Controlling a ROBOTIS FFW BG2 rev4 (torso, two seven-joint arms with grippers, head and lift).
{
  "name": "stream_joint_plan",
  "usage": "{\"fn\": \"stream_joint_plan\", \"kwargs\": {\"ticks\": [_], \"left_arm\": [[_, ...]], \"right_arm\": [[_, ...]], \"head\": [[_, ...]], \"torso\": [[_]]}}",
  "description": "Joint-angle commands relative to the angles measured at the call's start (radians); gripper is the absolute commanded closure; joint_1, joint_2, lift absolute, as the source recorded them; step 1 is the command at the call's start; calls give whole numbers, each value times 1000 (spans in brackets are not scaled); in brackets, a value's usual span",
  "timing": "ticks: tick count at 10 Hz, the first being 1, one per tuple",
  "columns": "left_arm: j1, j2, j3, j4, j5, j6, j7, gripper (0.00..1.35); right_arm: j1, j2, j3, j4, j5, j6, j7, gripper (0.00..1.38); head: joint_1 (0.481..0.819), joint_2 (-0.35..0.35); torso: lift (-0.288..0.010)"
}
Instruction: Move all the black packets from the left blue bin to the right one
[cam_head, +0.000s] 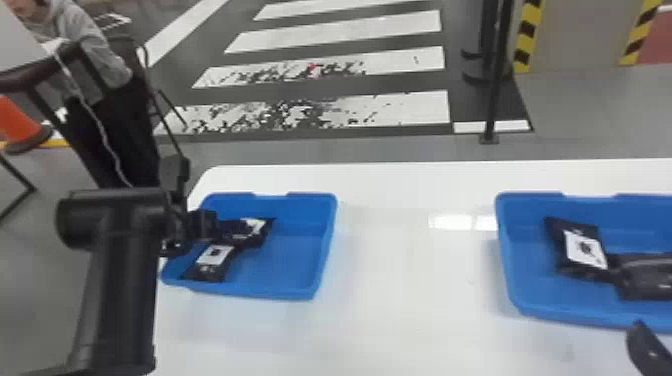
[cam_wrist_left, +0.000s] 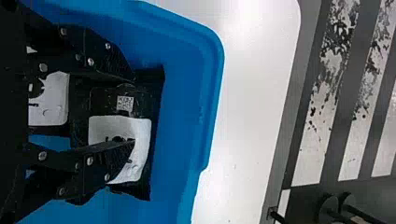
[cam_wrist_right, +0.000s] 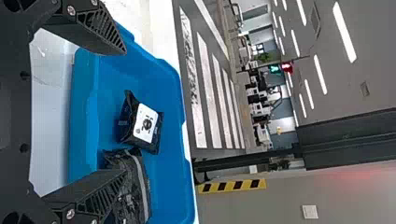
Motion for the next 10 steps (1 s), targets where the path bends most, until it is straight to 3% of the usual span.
{"fn": "stream_joint_plan", "kwargs": {"ticks": [1,2,4,5,6,10], "left_arm": [[-8,1,-12,20,-10,14,0,823],[-10,7,-30,20,-16,16,0,1015],[-8,10,-38,20,-26,7,0,1099],[2,9,-38,17,-28,-57,-8,1208],[24,9,-36,-17,-10,-79,-20,1211],[260,-13,22,-508,216,-11,-50,1211]], "right_arm": [[-2,-1,0,4,-8,0,1,121],[0,-1,0,6,-10,0,1,122],[0,-4,0,6,-22,0,1,125],[0,-6,0,6,-26,0,1,128],[0,-9,0,1,-26,0,1,128],[-5,-12,6,-38,-46,15,4,127]], "head": [[695,267],[695,268],[695,268],[695,269],[695,269],[695,226]], "torso": [[-154],[-154],[-154],[-154],[-154],[-154]]}}
